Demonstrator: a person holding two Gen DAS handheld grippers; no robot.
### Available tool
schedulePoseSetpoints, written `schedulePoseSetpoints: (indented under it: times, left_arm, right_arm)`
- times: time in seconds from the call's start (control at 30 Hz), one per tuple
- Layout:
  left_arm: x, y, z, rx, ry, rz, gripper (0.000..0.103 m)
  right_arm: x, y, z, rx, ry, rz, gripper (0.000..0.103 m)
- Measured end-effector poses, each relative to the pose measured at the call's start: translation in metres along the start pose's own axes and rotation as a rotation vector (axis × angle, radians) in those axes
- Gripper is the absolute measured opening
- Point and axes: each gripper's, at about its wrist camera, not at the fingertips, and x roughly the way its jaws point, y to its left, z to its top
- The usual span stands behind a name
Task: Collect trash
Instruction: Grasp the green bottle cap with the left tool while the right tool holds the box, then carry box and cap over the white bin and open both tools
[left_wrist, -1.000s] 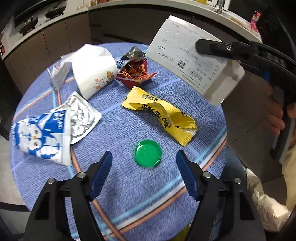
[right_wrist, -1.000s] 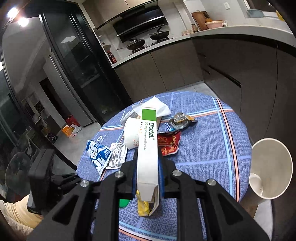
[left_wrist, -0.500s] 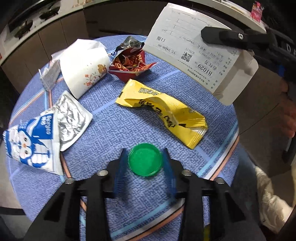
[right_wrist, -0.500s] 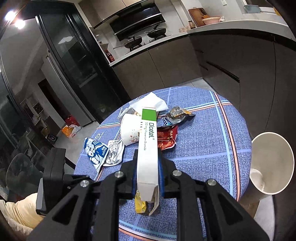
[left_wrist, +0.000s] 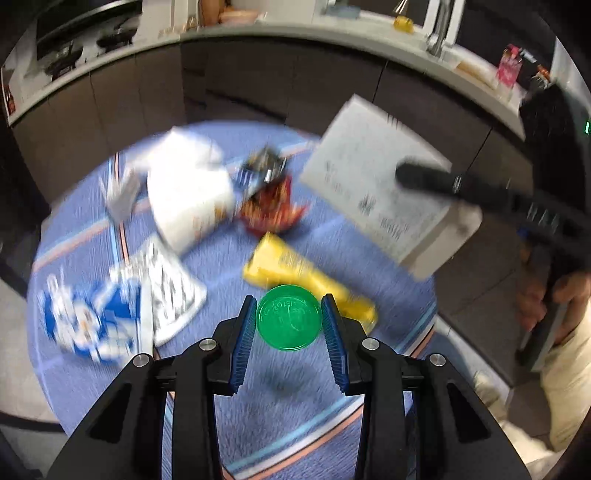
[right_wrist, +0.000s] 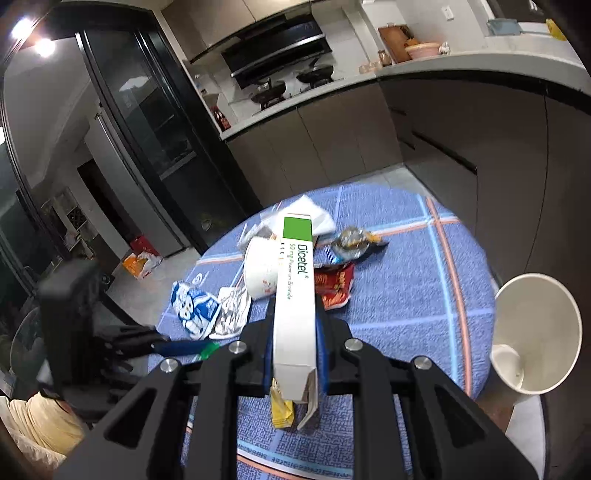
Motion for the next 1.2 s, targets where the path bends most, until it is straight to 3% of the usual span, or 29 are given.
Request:
schedulePoseSetpoints:
  times: [0.2, 0.43, 0.67, 0.9, 1.03, 1.2]
  left_arm:
    - [-0.011, -0.023, 0.061, 0.010, -0.085, -0.112, 0.034]
    - [0.030, -0.068, 0.120, 0.041, -0.085, -0.206, 0.034]
    - [0.109, -0.129, 0.157, 0.075, 0.023, -0.233, 0.034]
    - [0.207, -0.166, 0.172, 0.064, 0.185, -0.259, 0.034]
    - [0.244, -0.171, 0.174, 0.058, 0.247, -0.223, 0.034]
    - [0.268, -0.177, 0.178, 0.063, 0.263, -0.200, 0.034]
  right_arm:
    - [-0.043, -0.021, 0.016, 0.004, -0.092, -0.082, 0.019]
    - [-0.082, -0.080, 0.012, 0.060, -0.114, -0.243, 0.019]
    - [-0.083, -0.164, -0.016, 0.186, -0.060, -0.354, 0.019]
    - [-0.052, -0.238, -0.041, 0.295, 0.020, -0.394, 0.019]
    - [-0.031, -0.257, -0.048, 0.320, 0.058, -0.398, 0.019]
    - [-0.016, -0.275, -0.052, 0.334, 0.089, -0.396, 0.019]
